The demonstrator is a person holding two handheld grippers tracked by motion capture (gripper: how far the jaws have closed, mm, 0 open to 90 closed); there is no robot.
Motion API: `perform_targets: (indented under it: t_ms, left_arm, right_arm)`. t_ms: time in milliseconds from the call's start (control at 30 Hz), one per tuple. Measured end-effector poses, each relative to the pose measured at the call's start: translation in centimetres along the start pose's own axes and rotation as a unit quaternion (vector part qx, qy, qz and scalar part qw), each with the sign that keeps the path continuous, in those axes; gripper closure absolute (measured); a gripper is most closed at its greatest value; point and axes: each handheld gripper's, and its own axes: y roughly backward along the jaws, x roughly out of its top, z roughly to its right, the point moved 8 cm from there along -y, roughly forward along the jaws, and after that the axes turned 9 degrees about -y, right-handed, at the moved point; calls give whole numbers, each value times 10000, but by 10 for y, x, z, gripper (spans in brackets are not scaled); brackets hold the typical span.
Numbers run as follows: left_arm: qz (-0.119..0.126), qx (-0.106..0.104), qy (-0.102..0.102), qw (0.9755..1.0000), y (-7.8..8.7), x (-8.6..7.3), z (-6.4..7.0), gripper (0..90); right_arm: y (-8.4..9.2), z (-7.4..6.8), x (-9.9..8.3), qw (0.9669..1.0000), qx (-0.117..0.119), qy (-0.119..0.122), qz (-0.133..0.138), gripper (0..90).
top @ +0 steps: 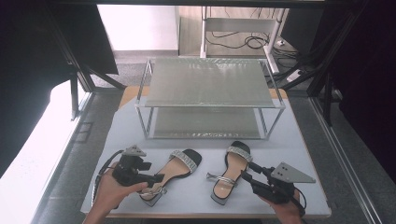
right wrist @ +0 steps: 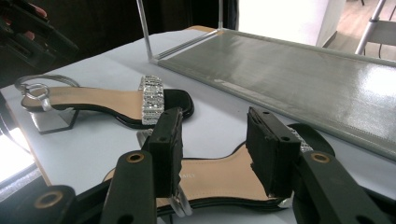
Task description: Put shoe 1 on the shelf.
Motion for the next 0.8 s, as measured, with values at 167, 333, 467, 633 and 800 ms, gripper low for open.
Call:
perform_targets:
  t_ms: [167, 333, 467, 633, 800]
  left_arm:
    - [-334, -74, -3, 9994, -16, 3, -6, 297]
    - [-794, 0, -91, 9968, -33, 2, -9, 273]
    - [-1089, 65, -80, 9940, -44, -1, -13, 260]
    - [-1390, 146, -127, 9901, -54, -6, -13, 257]
    - [-1672, 194, -184, 9856, -64, -11, -11, 252]
  right_arm:
    - [-1, 4, -3, 9999, -130, -43, -12, 561]
    - [-7, 5, -8, 9998, -167, -15, -133, 552]
    - [-11, 2, -12, 9996, -157, 44, -233, 544]
    - [-12, 1, -13, 9996, -139, 54, -246, 542]
    - [-14, 1, -14, 9995, -151, 47, -274, 539]
